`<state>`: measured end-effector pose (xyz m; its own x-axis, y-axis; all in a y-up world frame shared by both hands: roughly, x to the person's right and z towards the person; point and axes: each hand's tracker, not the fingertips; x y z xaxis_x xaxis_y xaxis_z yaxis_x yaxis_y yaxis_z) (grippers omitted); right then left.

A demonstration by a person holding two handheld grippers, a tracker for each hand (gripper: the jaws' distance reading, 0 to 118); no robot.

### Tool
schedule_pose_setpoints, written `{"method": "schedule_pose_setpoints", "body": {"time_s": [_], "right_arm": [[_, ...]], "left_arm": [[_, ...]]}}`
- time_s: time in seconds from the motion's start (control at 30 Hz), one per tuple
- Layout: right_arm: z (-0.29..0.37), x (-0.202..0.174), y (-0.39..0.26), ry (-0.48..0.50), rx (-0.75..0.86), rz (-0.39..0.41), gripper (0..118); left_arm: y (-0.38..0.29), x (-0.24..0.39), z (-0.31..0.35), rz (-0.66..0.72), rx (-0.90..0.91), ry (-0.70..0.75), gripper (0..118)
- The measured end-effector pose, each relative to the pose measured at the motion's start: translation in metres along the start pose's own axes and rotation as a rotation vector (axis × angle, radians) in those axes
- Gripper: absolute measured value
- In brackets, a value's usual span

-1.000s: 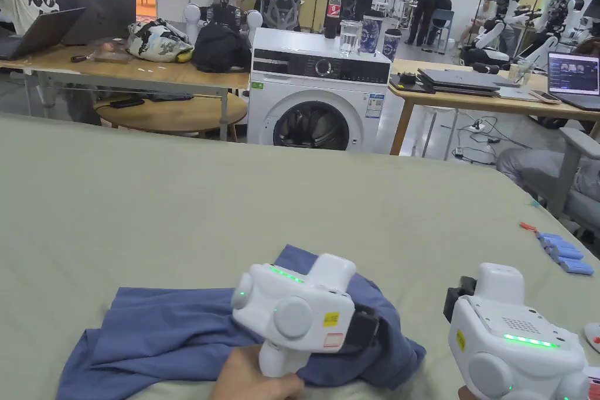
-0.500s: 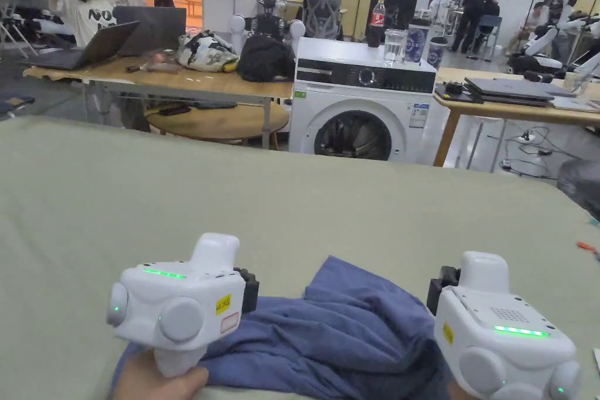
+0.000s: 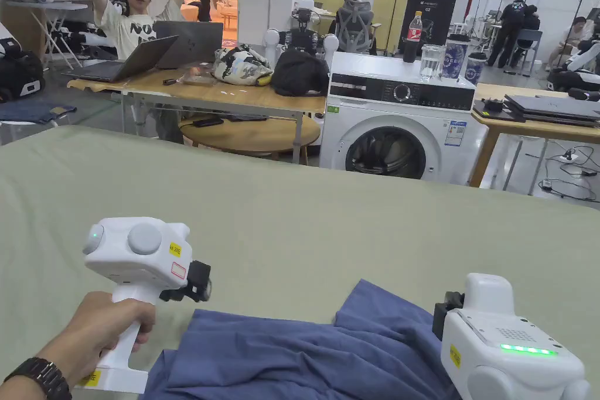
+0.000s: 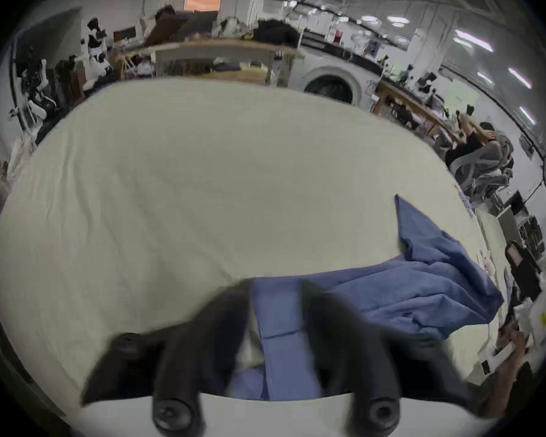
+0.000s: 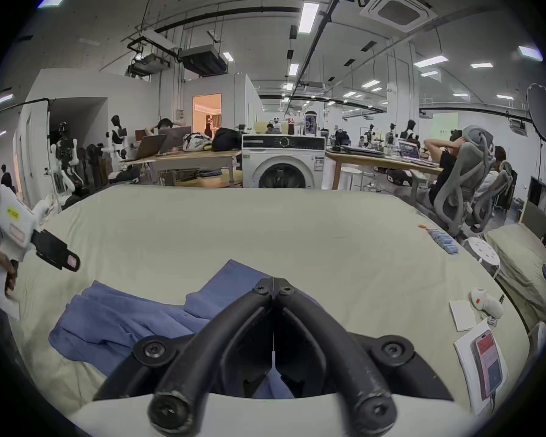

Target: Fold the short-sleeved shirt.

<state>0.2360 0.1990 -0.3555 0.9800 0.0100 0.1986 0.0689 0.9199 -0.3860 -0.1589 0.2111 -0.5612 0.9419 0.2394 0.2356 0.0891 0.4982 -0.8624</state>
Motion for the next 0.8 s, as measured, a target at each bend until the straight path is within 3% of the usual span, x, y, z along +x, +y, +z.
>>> {"method": "schedule_pose_setpoints", "body": {"time_s": [0.1,0.27,0.33,0.37,0.43,0.47,0.53,0.7,0.73,0.8], "right_arm": [[0.000,0.004,-0.002,-0.007,-0.010,-0.002,0],[0.001,0.014,-0.005,-0.030,-0.028,0.004,0],[0.002,0.021,-0.006,-0.042,-0.033,0.005,0],[0.002,0.025,-0.006,-0.045,-0.033,0.003,0],[0.000,0.034,-0.003,-0.056,-0.037,-0.003,0],[-0.004,0.039,0.000,-0.062,-0.049,-0.008,0],[-0.012,0.050,0.007,-0.050,-0.092,-0.023,0],[-0.062,0.078,0.031,-0.006,-0.262,0.004,2],[-0.075,0.082,0.036,0.005,-0.302,-0.008,9],[-0.104,0.085,0.043,0.033,-0.392,0.005,50]], "left_arm": [[0.001,0.001,-0.028,0.016,-0.026,-0.004,56],[-0.008,0.013,-0.082,0.007,-0.131,0.172,55],[-0.023,0.036,-0.078,-0.095,-0.033,0.231,52],[-0.028,0.048,-0.078,-0.140,-0.027,0.255,43],[-0.037,0.061,-0.076,-0.205,-0.017,0.227,12],[-0.041,0.066,-0.077,-0.229,-0.019,0.241,2],[-0.043,0.058,-0.073,-0.254,-0.019,0.197,0],[-0.049,0.040,-0.031,-0.166,0.110,0.115,0],[-0.052,0.037,-0.023,-0.149,0.134,0.105,0],[-0.054,0.032,-0.009,-0.106,0.162,0.074,0]]}}
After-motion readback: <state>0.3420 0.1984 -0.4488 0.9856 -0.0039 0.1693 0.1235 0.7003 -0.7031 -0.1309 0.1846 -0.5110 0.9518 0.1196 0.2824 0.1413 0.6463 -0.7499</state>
